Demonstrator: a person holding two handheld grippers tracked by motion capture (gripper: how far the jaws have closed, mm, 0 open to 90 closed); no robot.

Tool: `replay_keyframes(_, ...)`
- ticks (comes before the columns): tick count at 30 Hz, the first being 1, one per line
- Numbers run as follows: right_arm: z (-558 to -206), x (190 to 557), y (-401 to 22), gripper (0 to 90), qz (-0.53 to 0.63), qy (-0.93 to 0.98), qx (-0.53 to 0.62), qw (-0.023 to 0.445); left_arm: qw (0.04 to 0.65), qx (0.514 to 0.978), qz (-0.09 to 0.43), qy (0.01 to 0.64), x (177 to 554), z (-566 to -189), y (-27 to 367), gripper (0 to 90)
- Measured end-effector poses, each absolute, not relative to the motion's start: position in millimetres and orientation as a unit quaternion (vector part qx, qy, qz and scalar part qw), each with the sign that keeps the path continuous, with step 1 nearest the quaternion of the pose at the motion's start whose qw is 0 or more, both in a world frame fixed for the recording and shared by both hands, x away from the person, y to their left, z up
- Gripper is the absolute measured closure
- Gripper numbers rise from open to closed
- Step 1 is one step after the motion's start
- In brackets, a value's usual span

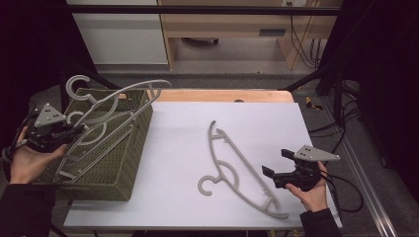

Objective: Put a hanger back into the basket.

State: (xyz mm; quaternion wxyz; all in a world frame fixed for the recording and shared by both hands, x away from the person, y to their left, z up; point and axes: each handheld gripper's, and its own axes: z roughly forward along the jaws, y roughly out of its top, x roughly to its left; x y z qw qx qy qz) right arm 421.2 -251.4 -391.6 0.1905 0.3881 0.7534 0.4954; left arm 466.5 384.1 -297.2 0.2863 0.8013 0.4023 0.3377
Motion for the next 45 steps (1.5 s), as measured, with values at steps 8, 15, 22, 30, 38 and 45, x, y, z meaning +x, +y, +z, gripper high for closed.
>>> replay_keyframes(8, -391.2, 420.7, -251.8, 5.8, 0.497, 0.754, 0.385, 0.191, 0.289, 0.791, 0.341, 0.417, 466.0, -300.6, 403.4, 81.5)
replay_keyframes(15, -391.1, 420.4, -251.7, 5.2, 0.5, 0.754, 0.382, 0.19, 0.275, 0.788, 0.35, 0.425, 466.4, -300.4, 411.7, 81.5)
replay_keyframes(22, -391.3, 420.7, -251.8, 5.2, 0.498, 0.755, 0.382, 0.192, 0.251, 0.783, 0.358, 0.443, 472.6, -307.8, 422.9, 81.5)
replay_keyframes(30, -391.3, 420.6, -252.1, 5.3, 0.497, 0.755, 0.382, 0.193, 0.237, 0.782, 0.357, 0.454, 477.7, -319.9, 433.1, 81.4)
replay_keyframes(38, -392.4, 421.2, -250.5, 5.3, 0.494, 0.757, 0.383, 0.192, 0.222, 0.781, 0.35, 0.467, 480.1, -332.9, 443.0, 81.4)
replay_keyframes(45, -392.6, 421.2, -250.7, 5.3, 0.492, 0.76, 0.38, 0.191, 0.189, 0.794, 0.34, 0.466, 488.6, -346.6, 430.8, 81.1)
